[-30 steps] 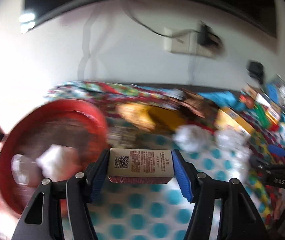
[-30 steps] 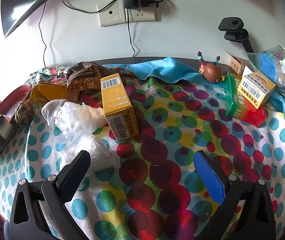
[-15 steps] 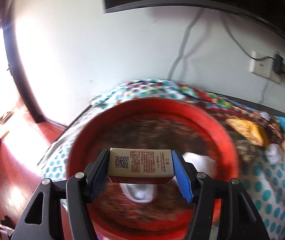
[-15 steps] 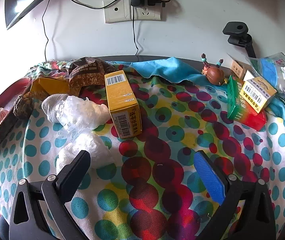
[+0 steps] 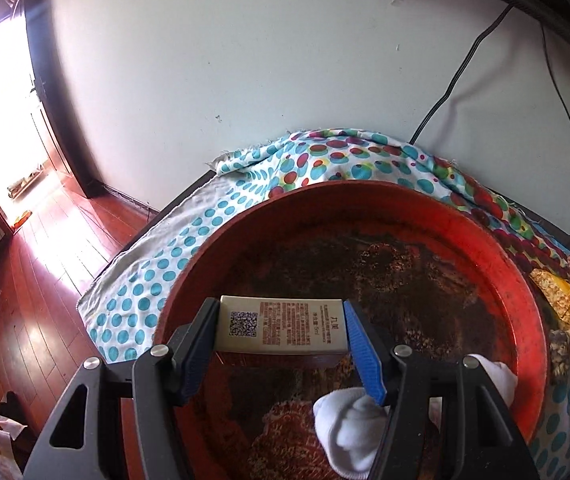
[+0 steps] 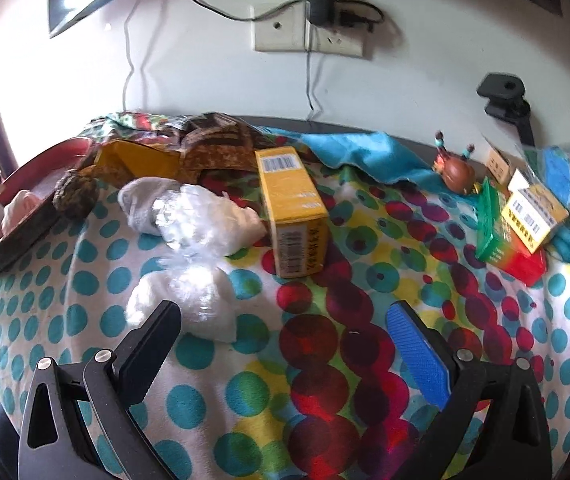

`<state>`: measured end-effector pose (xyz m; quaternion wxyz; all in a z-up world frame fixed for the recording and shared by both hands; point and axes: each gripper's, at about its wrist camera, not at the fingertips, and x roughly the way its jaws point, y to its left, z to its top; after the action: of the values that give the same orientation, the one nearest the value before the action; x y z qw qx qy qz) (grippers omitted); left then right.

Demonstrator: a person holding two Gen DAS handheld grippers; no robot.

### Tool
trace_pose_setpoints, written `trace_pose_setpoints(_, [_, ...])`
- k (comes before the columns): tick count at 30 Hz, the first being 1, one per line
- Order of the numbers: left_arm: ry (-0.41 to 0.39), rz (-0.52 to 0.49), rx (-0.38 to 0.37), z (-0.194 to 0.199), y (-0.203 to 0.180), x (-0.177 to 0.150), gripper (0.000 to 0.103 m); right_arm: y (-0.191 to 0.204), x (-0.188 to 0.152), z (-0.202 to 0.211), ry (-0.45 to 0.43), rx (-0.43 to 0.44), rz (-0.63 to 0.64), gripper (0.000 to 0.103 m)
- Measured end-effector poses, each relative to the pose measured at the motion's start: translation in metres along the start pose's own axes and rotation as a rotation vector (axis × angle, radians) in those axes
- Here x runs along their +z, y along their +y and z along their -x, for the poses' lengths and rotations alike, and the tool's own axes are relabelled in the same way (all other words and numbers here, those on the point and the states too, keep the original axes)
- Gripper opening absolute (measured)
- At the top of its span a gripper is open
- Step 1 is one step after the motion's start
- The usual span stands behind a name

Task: Organize objects
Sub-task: 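Carry the cream box with the left gripper into the red tray and release, then grasp the white plastic bag with the right gripper and carry it over the red tray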

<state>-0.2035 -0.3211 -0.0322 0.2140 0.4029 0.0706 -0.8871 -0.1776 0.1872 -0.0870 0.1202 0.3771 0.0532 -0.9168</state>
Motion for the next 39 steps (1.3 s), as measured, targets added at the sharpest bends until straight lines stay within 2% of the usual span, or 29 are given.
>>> trace_pose_setpoints(3, [0.008, 0.012, 0.004, -0.009, -0.001, 0.002, 0.063, 0.011, -0.002, 0.009, -0.044, 0.042, 0.057, 0.103])
trace_pose_setpoints(5, [0.017, 0.019, 0.004, -0.016, 0.000, 0.005, 0.063, 0.021, -0.004, 0.012, -0.056, 0.036, 0.110, 0.103])
trace_pose_setpoints(7, [0.035, 0.029, 0.009, -0.023, 0.000, 0.006, 0.063, 0.033, -0.005, 0.011, -0.049, 0.006, 0.158, 0.103])
trace_pose_setpoints(9, [0.051, 0.047, 0.007, -0.029, 0.002, 0.006, 0.063, 0.041, -0.003, 0.008, -0.032, 0.035, 0.174, 0.103])
trace_pose_setpoints(14, [0.093, 0.040, 0.013, -0.042, 0.001, 0.003, 0.063, 0.048, 0.004, -0.001, 0.003, 0.077, 0.133, 0.103])
trace_pose_setpoints(20, [0.099, 0.038, 0.004, -0.043, 0.001, 0.004, 0.063, 0.046, 0.013, -0.020, 0.063, 0.122, 0.015, 0.103])
trace_pose_setpoints(26, [0.115, 0.031, 0.037, -0.045, -0.001, 0.003, 0.065, 0.051, 0.010, -0.031, 0.120, 0.114, 0.015, 0.103])
trace_pose_setpoints(27, [0.126, 0.034, 0.041, -0.047, 0.000, 0.003, 0.068, 0.052, 0.010, -0.031, 0.124, 0.115, 0.018, 0.102])
trace_pose_setpoints(28, [0.155, 0.039, 0.034, -0.051, 0.001, 0.002, 0.081, 0.053, 0.010, -0.032, 0.126, 0.119, 0.022, 0.097])
trace_pose_setpoints(29, [0.172, 0.041, 0.031, -0.053, 0.001, 0.000, 0.087, 0.054, 0.009, -0.032, 0.129, 0.123, 0.027, 0.083])
trace_pose_setpoints(30, [0.184, 0.039, 0.037, -0.054, 0.001, -0.002, 0.089, 0.054, 0.009, -0.032, 0.131, 0.118, 0.029, 0.079])
trace_pose_setpoints(31, [0.177, 0.037, 0.047, -0.052, 0.001, -0.003, 0.089, 0.054, 0.009, -0.031, 0.125, 0.105, 0.029, 0.069])
trace_pose_setpoints(39, [0.101, 0.017, 0.054, -0.016, -0.005, -0.012, 0.089, 0.051, 0.009, -0.029, 0.109, 0.124, 0.015, 0.063])
